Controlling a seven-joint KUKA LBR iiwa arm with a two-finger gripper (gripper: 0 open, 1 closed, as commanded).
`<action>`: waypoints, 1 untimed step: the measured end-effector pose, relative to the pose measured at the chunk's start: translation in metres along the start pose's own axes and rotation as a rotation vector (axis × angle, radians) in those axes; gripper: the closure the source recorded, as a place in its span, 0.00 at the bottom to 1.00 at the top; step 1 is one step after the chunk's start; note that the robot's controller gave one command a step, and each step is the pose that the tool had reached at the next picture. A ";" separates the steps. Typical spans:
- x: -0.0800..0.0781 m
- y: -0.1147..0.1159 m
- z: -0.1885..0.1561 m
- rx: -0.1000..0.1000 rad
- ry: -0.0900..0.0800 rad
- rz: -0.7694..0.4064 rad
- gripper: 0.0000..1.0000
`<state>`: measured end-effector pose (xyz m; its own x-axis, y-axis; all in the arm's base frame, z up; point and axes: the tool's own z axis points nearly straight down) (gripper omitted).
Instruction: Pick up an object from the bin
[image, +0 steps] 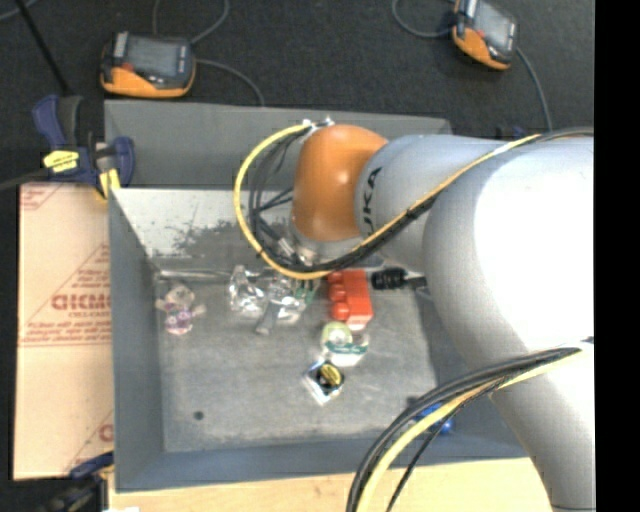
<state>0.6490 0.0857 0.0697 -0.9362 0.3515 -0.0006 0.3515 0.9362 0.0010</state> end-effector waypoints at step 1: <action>-0.001 0.000 -0.001 -0.001 -0.002 -0.001 0.00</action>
Offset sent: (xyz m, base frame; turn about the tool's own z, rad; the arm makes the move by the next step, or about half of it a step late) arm 0.0000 0.0000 0.0000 0.0000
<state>0.6498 0.0850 0.0706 -0.9367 0.3501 -0.0025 0.3501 0.9367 0.0016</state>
